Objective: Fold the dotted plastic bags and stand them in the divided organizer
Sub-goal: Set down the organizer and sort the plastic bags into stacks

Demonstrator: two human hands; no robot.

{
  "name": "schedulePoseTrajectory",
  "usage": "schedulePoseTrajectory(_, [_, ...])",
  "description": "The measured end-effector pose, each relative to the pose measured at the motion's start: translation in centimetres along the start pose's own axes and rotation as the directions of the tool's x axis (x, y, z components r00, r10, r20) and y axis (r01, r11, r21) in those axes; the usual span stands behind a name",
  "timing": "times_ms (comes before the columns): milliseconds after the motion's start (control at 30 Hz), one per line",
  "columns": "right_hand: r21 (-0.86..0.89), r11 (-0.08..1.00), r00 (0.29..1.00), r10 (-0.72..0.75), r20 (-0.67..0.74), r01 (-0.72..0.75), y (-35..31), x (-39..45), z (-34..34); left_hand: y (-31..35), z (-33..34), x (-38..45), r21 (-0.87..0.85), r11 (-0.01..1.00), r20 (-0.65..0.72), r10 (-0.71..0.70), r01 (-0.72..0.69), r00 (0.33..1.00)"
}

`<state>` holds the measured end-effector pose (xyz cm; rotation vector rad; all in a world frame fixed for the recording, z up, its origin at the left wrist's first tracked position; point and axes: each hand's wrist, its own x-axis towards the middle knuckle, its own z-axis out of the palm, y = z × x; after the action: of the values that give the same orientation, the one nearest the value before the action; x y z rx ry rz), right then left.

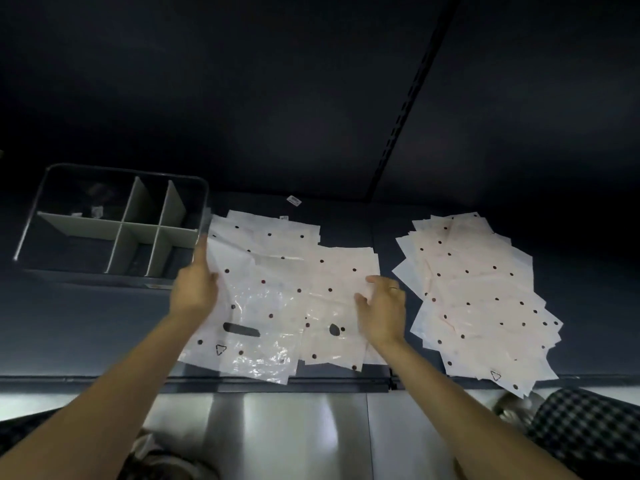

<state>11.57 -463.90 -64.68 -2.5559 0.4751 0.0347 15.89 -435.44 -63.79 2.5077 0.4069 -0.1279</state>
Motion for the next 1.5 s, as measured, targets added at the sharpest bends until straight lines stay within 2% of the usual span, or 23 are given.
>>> schedulePoseTrajectory(100, [-0.029,0.982,0.981,0.187,0.057,-0.185,1.5,0.7,-0.4,-1.1,0.5,0.4,0.074,0.996,-0.042,0.045,-0.042,0.998])
schedulePoseTrajectory(200, [-0.034,0.955,0.951,0.297,0.091,-0.295,1.3,1.0,0.2,-2.0,0.9,0.3,0.108,0.991,-0.091,0.087,-0.077,0.992])
schedulePoseTrajectory(300, [-0.058,0.907,0.903,0.421,0.084,-0.417,0.3,1.4,1.0,-1.9,2.0,-1.1,0.278,0.947,-0.136,0.207,-0.163,0.969])
schedulePoseTrajectory(400, [-0.035,0.839,0.832,0.543,0.112,-0.543,-0.4,2.2,1.2,-1.4,4.2,-3.0,0.345,0.856,0.004,0.409,-0.385,0.913])
schedulePoseTrajectory(500, [-0.042,0.812,0.802,0.582,0.133,-0.582,-0.2,2.7,1.0,-1.7,6.2,-4.6,0.352,0.853,0.161,0.351,-0.386,0.922])
schedulePoseTrajectory(567, [-0.006,0.846,0.836,0.528,0.148,-0.533,0.0,2.8,1.1,-2.2,6.8,-5.3,0.350,0.865,0.187,0.310,-0.358,0.932])
schedulePoseTrajectory(667, [0.110,0.914,0.911,0.368,0.185,-0.391,0.5,2.6,1.5,-2.7,6.9,-5.5,0.324,0.884,0.194,0.287,-0.337,0.938])
schedulePoseTrajectory(733, [0.107,0.944,0.939,0.288,0.187,-0.311,1.0,2.6,1.2,-2.8,6.7,-5.1,0.327,0.896,0.196,0.246,-0.300,0.949])
schedulePoseTrajectory(900, [0.037,0.974,0.969,0.217,0.119,-0.223,3.1,4.0,-0.3,-3.3,6.0,-4.2,0.336,0.907,0.208,0.190,-0.253,0.959])
schedulePoseTrajectory(1033, [0.125,0.972,0.973,0.182,0.145,-0.200,4.0,4.8,-0.8,-2.6,6.0,-4.5,0.331,0.905,0.186,0.214,-0.266,0.959])
schedulePoseTrajectory(1100, [0.002,0.996,0.996,0.085,0.034,-0.085,3.9,4.1,-0.8,-1.8,6.2,-5.2,0.325,0.888,0.187,0.277,-0.326,0.942])
schedulePoseTrajectory(1133, [-0.084,0.996,1.000,-0.018,-0.001,0.018,3.9,3.4,-0.6,-1.4,6.3,-5.7,0.334,0.872,0.209,0.301,-0.358,0.930])
schedulePoseTrajectory(1167, [-0.164,0.976,0.990,-0.139,0.026,0.141,4.0,2.7,-0.4,-1.0,6.7,-6.1,0.351,0.854,0.242,0.313,-0.383,0.919])
schedulePoseTrajectory(1200, [-0.230,0.939,0.965,-0.233,0.119,0.255,4.1,1.9,0.0,-0.6,7.1,-6.5,0.371,0.839,0.277,0.308,-0.397,0.910])
schedulePoseTrajectory(1267, [-0.291,0.876,0.901,-0.287,0.325,0.384,4.6,0.6,0.5,-0.2,8.1,-7.1,0.406,0.822,0.331,0.275,-0.400,0.903])
schedulePoseTrajectory(1300, [-0.281,0.877,0.892,-0.284,0.351,0.389,5.1,0.2,0.5,-0.2,8.4,-7.2,0.417,0.818,0.345,0.261,-0.396,0.902])
schedulePoseTrajectory(1333, [-0.238,0.899,0.908,-0.290,0.302,0.367,5.5,0.1,0.1,-0.1,8.6,-7.1,0.421,0.819,0.352,0.249,-0.390,0.902])
schedulePoseTrajectory(1400, [-0.172,0.941,0.956,-0.281,0.089,0.293,6.4,0.4,-1.4,-0.1,8.7,-6.8,0.431,0.816,0.356,0.238,-0.385,0.904])
schedulePoseTrajectory(1433, [-0.194,0.951,0.969,-0.246,-0.009,0.240,7.2,0.7,-2.4,0.0,8.7,-6.8,0.440,0.810,0.357,0.238,-0.388,0.903])
schedulePoseTrajectory(1500, [-0.267,0.961,0.991,-0.095,-0.097,0.066,9.8,1.6,-4.6,0.1,8.6,-6.7,0.444,0.804,0.361,0.242,-0.395,0.900])
